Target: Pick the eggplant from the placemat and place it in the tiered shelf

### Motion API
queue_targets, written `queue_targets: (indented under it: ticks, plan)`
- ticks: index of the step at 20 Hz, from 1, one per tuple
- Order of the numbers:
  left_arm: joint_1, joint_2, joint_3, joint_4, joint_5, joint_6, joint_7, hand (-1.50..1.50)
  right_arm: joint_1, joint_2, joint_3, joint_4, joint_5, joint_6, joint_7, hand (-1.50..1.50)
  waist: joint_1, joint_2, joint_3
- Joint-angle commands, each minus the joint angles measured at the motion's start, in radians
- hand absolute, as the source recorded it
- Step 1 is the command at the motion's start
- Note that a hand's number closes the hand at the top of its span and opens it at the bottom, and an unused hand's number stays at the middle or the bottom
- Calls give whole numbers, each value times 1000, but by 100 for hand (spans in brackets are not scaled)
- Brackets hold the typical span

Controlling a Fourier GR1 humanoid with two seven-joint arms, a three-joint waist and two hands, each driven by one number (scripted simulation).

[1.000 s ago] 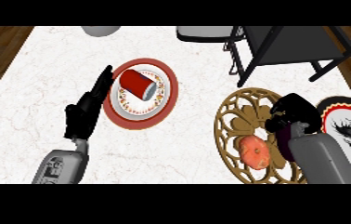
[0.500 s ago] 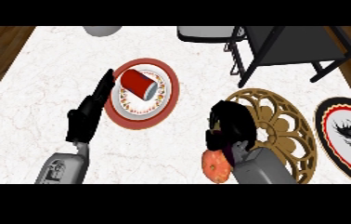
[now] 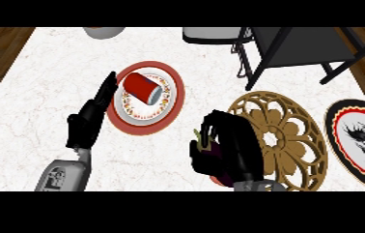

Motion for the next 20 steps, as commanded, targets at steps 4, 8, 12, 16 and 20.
queue_targets:
  ticks: [4, 8, 12, 16, 20]
  plan:
    - [-36, 14, 29, 18, 12, -18, 19, 0, -17, -4, -14, -336, 63, 46, 146, 150, -5, 0, -1]
    - [12, 6, 18, 22, -3, -20, -49, 0, -128, 6, -36, -389, 184, 124, 307, 150, 1, 0, -1]
    - [18, -30, -5, -15, -26, 19, 6, 0, -225, -31, -180, -458, 172, 227, 330, 150, 2, 1, -1]
    - [-3, -19, 6, 31, -21, -12, -28, 0, -347, 11, -176, -419, 276, 222, 384, 150, 3, 1, -1]
    - [-21, -14, 34, 43, -3, -20, -29, 0, -457, -58, -363, -365, 213, 309, 327, 150, 4, 3, -1]
